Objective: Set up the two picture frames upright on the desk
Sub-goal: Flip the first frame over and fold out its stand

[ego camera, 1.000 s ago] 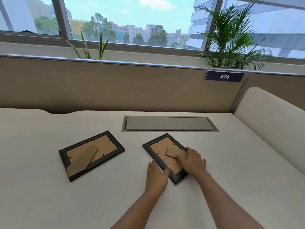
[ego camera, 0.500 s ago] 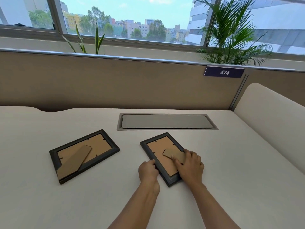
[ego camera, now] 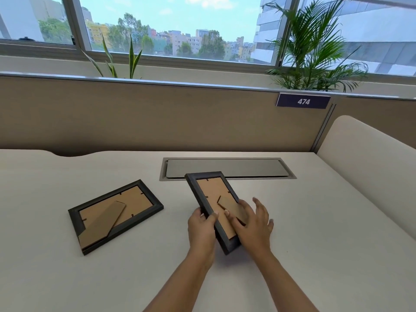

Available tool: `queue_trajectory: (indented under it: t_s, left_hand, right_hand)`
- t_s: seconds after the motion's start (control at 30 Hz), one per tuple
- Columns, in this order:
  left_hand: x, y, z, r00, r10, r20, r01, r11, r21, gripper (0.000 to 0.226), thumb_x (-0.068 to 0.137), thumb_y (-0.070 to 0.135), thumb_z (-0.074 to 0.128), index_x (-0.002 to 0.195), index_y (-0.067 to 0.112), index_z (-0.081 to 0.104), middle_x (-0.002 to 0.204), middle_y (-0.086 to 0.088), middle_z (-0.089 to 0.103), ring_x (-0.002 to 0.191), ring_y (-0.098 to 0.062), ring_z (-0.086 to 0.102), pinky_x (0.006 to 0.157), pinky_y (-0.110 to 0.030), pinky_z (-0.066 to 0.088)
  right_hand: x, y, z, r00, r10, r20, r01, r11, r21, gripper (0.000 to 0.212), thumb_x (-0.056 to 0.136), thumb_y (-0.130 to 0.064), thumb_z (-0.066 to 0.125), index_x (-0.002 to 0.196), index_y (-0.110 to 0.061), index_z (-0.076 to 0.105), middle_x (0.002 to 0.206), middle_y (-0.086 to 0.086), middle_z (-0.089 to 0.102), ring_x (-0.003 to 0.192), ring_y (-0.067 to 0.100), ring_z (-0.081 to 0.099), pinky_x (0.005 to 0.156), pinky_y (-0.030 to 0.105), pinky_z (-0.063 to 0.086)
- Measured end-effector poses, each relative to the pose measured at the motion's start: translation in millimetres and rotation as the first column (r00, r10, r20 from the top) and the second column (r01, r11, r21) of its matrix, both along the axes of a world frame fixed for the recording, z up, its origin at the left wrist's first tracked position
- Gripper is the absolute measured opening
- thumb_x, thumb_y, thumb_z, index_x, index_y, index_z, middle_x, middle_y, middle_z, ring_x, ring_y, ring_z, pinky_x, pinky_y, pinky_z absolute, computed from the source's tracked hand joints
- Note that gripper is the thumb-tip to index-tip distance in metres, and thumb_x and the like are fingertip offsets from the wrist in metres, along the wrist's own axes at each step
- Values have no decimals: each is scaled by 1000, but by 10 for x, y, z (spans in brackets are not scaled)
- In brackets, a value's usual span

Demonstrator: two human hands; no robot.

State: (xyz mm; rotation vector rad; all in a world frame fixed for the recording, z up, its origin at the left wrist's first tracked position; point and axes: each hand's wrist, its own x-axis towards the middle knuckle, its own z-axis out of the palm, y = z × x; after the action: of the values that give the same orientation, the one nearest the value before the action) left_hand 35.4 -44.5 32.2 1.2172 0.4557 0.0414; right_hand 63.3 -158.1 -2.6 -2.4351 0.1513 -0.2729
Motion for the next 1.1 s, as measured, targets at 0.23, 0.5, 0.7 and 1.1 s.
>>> queue_trajectory:
  t_s: [0.23,0.5,0.7,1.1]
  left_hand:
    - [-291,-46,292,918,10,397,-222,840,494,41,83,10,69,122,16,63,93,21,64,81,10,61,67,6,46]
    - [-654,17,423,837,-325,440,-221,534,816,58,80,28,72,135,21,53,117,3,72,99,-11,70,83,-23,58]
    - [-642,482,480,893,-146,426,-196,724,661,37,90,18,60,127,17,57,130,-2,59,114,-7,56,79,-11,54]
    - [-526,800,396,987,-56,150,-23,877,479,33,93,29,55,121,13,57,87,5,65,75,-6,66,49,-11,50]
  right_hand:
    - [-418,420,837,952,211,222,-294,833,469,64,71,-63,48,124,-27,56,122,-10,63,113,3,57,105,32,43]
    - [-613,401,1068,977,32,211,-182,642,745,11,90,-25,54,100,-26,59,103,2,69,95,21,67,77,35,58]
    - [-752,312,948,997,53,56,-73,422,904,9,88,-27,55,93,-23,61,85,-1,75,75,19,73,57,29,56]
    - [-775,370,791,967,251,-30,-80,416,906,16,90,-25,54,94,-14,64,78,2,77,74,23,74,58,30,58]
